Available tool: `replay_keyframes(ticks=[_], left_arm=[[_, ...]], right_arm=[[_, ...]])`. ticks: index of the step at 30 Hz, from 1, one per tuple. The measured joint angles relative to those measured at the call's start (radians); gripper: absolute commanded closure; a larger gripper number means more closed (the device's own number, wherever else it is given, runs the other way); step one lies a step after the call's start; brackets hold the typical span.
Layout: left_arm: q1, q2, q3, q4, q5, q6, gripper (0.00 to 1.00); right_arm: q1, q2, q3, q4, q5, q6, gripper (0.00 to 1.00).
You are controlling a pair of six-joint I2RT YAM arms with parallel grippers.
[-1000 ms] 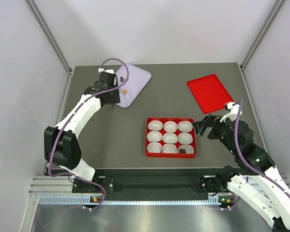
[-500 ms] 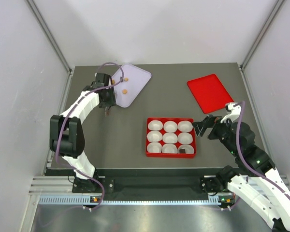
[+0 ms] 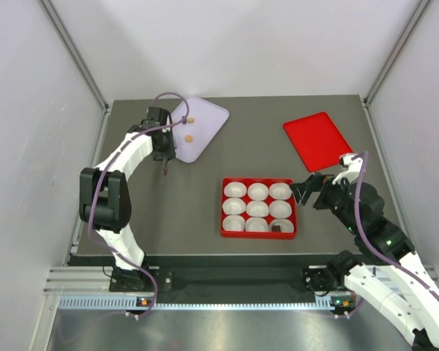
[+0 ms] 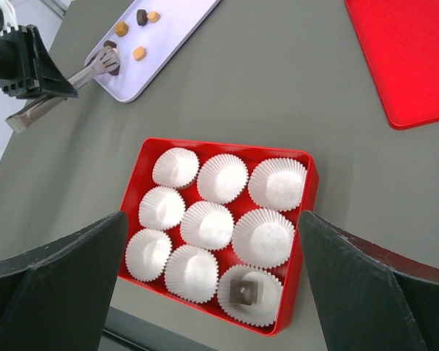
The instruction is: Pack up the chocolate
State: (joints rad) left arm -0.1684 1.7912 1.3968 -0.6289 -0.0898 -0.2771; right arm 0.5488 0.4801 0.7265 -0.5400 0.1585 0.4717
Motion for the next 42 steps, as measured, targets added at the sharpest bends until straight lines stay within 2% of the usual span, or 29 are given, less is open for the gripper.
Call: replay_keyframes(ticks=[8, 14, 18, 23, 26, 34, 42], left_arm=[[-0.011, -0.076, 0.006, -0.071, 0.045, 0.003, 0.73], [-0.070, -0.191, 0.006, -0.120, 0.064, 0.006, 0.76], [-0.175, -0.292, -0.036, -0.117, 0.105, -0.015, 0.76], [-0.478, -0.377, -0.111, -0.108, 0.138, -0.053, 0.76], [-0.608, -0.381, -0.134, -0.105, 0.164, -0.074, 0.76], [-0.752, -0.433, -0.222, -0.103, 0.200, -0.095, 0.74], [-0.808, -0.443, -0.289, -0.103, 0.264, -0.090, 0.74]], right_arm=[[0.000, 0.001, 0.000, 0.001, 0.000, 0.003, 0.00], [0.000, 0.005, 0.000, 0.001, 0.001, 0.004, 0.00], [0.000, 0.007, 0.000, 0.001, 0.002, 0.006, 0.00], [0.000, 0.007, 0.000, 0.000, 0.010, 0.010, 0.00], [0.000, 0.007, 0.000, -0.003, 0.014, 0.010, 0.00], [0.000, 0.013, 0.000, -0.008, 0.026, 0.010, 0.00], [0.000, 0.043, 0.000, -0.008, 0.027, 0.010, 0.00]])
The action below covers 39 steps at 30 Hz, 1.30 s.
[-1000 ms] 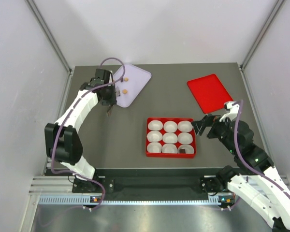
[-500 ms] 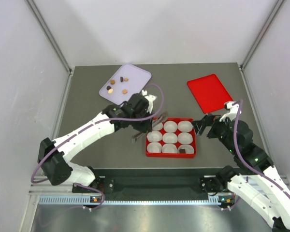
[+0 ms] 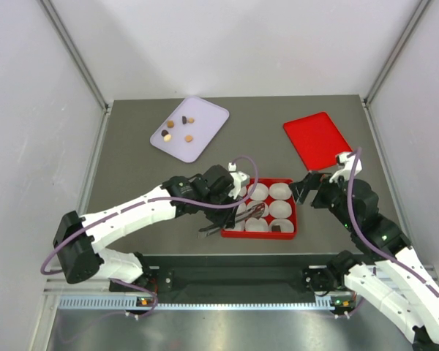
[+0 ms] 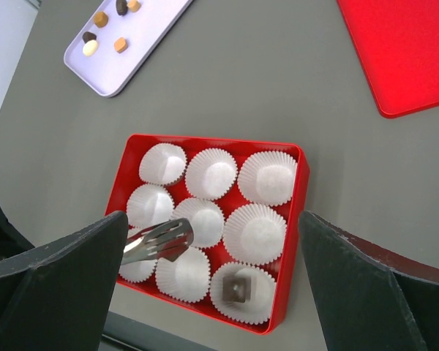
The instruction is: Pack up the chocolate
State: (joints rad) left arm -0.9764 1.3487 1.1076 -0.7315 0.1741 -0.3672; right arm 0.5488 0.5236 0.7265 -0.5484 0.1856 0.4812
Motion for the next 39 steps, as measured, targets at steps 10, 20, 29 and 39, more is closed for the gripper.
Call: replay_keyframes(ticks=[10, 20, 29, 39], left_arm=[[-0.003, -0.016, -0.006, 0.002, 0.030, 0.003, 0.71], [-0.005, -0.016, -0.006, -0.003, 0.058, 0.019, 0.70], [-0.006, -0.009, -0.010, -0.013, 0.064, 0.031, 0.70], [-0.006, 0.015, -0.018, -0.023, 0.064, 0.045, 0.68]], right_arm=[[0.000, 0.001, 0.000, 0.000, 0.000, 0.001, 0.00], [0.000, -0.001, 0.000, 0.000, 0.000, 0.002, 0.00], [0.000, -0.004, 0.000, 0.001, 0.000, 0.003, 0.00], [0.000, 0.016, 0.000, 0.002, 0.000, 0.010, 0.00]])
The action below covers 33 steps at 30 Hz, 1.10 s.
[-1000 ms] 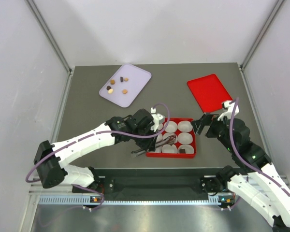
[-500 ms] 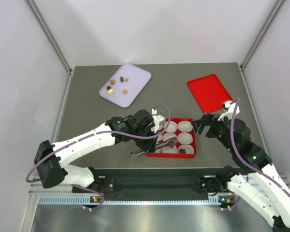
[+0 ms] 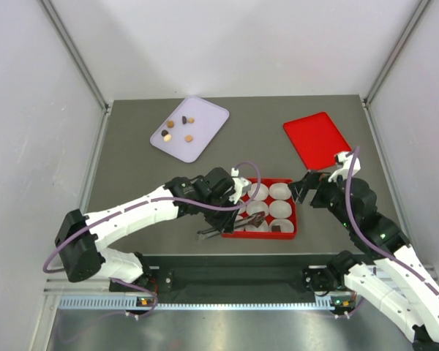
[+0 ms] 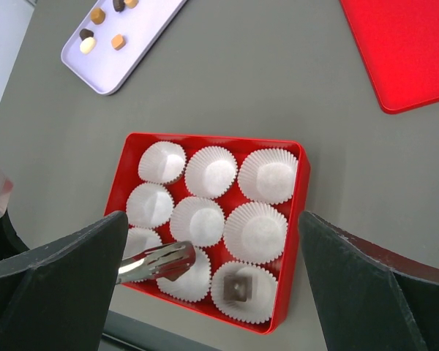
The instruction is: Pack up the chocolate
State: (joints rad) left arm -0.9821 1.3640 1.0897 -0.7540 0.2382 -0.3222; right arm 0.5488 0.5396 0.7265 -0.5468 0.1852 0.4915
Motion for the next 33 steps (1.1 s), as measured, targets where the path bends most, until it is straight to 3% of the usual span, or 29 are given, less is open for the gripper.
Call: replay_keyframes(ticks=[8, 19, 26, 33], left_arm=[[0.000, 0.002, -0.002, -0.002, -0.001, 0.005, 0.60], [-0.001, 0.010, 0.045, -0.023, -0.058, 0.007, 0.59], [-0.001, 0.029, 0.197, -0.042, -0.214, 0.002, 0.57], [0.037, 0.103, 0.329, -0.050, -0.462, -0.001, 0.58]], right_arm=[[0.000, 0.002, 0.000, 0.000, 0.000, 0.003, 0.00], [0.000, -0.006, 0.000, 0.000, -0.001, 0.003, 0.00], [0.000, -0.008, 0.000, 0.000, -0.003, 0.003, 0.00], [0.000, -0.010, 0.000, 0.000, -0.009, 0.003, 0.00]])
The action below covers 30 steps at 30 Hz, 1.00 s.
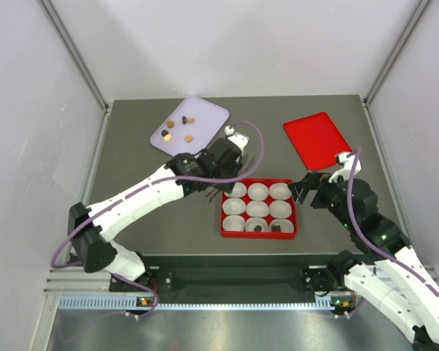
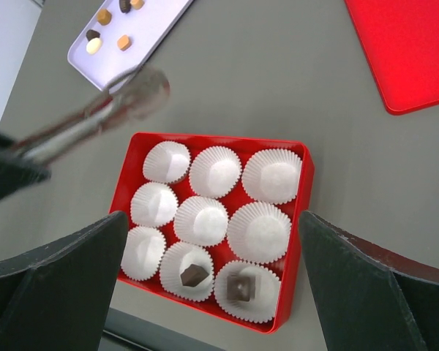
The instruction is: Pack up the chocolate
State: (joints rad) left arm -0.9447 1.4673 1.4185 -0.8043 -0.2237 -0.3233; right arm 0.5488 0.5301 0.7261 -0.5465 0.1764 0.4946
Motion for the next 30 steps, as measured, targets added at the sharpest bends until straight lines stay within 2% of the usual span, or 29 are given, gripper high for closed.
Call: replay_keyframes(ticks=[4, 10, 12, 21, 30], left_arm=[[0.137, 0.068, 0.012, -0.003, -0.040, 0.000, 0.58], [0.423, 0.126, 0.012, 0.029, -0.059, -0.008, 0.56], [0.478, 0.143, 0.018, 0.046, -0.066, -0.011, 0.55], [0.534, 0.348, 0.128, 0.107, -0.080, -0.015, 0.53], [0.542, 0.428, 0.155, 0.123, -0.094, -0.028, 0.53]], right_arm=[[0.000, -0.011, -0.019, 0.007, -0.007, 0.001, 0.00], [0.000, -0.014, -0.051, 0.010, -0.019, 0.005, 0.00], [0.000, -0.014, -0.052, 0.010, -0.022, 0.004, 0.00], [0.000, -0.016, -0.052, 0.027, -0.021, -0.015, 0.00], [0.000, -0.013, -0.052, 0.030, -0.018, -0.035, 0.00]])
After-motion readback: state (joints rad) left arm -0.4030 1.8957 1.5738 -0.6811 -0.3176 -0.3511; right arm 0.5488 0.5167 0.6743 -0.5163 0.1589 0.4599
